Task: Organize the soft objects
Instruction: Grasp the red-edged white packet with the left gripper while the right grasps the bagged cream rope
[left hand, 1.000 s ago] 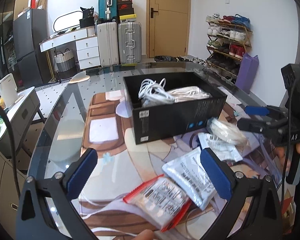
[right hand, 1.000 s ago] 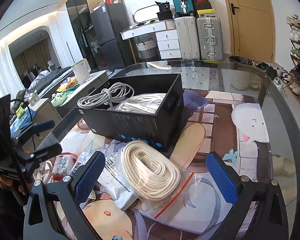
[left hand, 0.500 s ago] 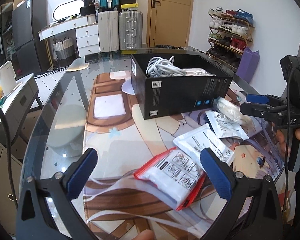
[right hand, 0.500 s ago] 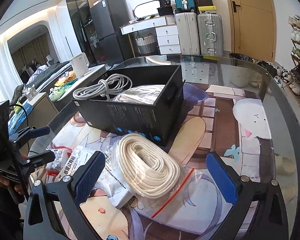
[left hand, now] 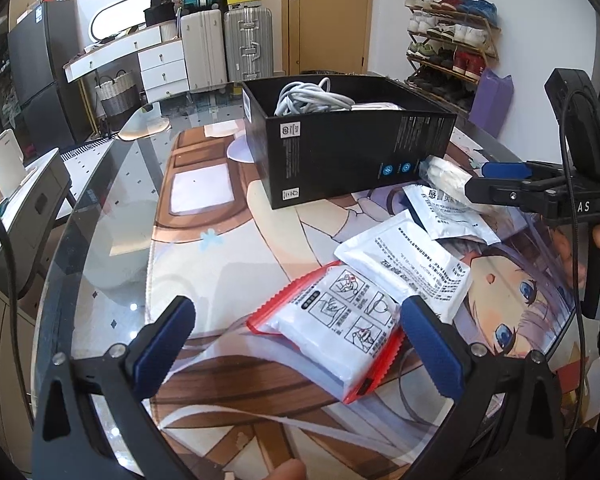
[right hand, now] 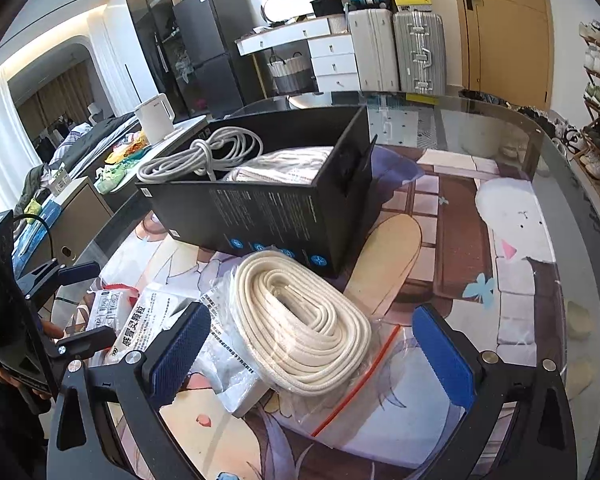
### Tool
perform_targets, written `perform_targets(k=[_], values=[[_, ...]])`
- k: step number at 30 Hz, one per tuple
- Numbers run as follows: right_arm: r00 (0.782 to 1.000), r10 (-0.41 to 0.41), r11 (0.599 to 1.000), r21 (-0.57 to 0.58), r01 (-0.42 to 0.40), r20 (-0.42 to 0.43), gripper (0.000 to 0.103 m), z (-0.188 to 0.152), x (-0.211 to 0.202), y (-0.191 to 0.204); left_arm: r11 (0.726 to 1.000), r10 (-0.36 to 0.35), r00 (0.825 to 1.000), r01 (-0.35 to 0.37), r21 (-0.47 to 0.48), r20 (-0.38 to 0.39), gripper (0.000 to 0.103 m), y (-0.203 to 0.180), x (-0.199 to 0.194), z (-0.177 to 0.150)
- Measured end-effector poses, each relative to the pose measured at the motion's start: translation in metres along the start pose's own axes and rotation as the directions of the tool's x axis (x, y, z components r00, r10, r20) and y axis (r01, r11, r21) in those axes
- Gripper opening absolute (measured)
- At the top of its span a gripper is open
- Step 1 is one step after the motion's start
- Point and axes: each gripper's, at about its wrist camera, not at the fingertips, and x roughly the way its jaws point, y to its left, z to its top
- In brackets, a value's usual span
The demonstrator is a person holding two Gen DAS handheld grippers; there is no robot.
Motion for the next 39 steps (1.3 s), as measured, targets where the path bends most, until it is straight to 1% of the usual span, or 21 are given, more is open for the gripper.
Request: perform_targets(k=[10, 20, 27, 32, 34, 35, 37, 39], values=[[0.999, -0.013, 1.000, -0.002, 0.013, -0.049, 0.102, -0.006, 0.012, 0.001, 1.000, -0.020, 1.000, 0.020, -0.021, -0.005, 0.103, 0.003, 0.003, 0.000], [0.998, -0.021, 0.999, -0.029, 0.020, -0.058, 0.102, -0.009, 0.016, 0.010, 0.999, -0.036, 0.999, 0.036, -0.037, -0.007, 0.103, 0.007, 0.005, -0.001], [0.998, -0.042, 0.997, -0.060, 0.038, -0.056, 0.101, -0.009, 0.017, 0.017, 0.997, -0.055, 0.998, 0.054, -0.049, -0.018, 0.103, 0.010, 0.006, -0.001], [0.997, -0.057, 0.994, -0.091, 0.052, -0.054, 0.085, -0.010, 0.017, 0.022, 0.997, -0.067, 0.997, 0.065, -0.043, -0.029, 0.101, 0.007, 0.008, -0.002], [0.997, -0.059, 0.994, -0.100, 0.054, -0.052, 0.083, -0.010, 0.016, 0.023, 0.996, -0.080, 0.996, 0.079, -0.037, -0.029, 0.095, 0.006, 0.008, -0.003], [0.997, -0.059, 0.993, -0.104, 0.054, -0.052, 0.080, -0.010, 0.016, 0.023, 0.996, -0.084, 0.996, 0.083, -0.033, -0.026, 0.094, 0.005, 0.007, -0.003], [0.997, -0.062, 0.992, -0.116, 0.056, -0.050, 0.076, -0.010, 0.016, 0.024, 0.995, -0.093, 0.995, 0.092, -0.028, -0.022, 0.087, 0.004, 0.005, -0.003], [0.997, -0.064, 0.991, -0.121, 0.058, -0.050, 0.073, -0.010, 0.015, 0.024, 0.995, -0.099, 0.995, 0.098, -0.023, -0.019, 0.086, 0.003, 0.004, -0.003]])
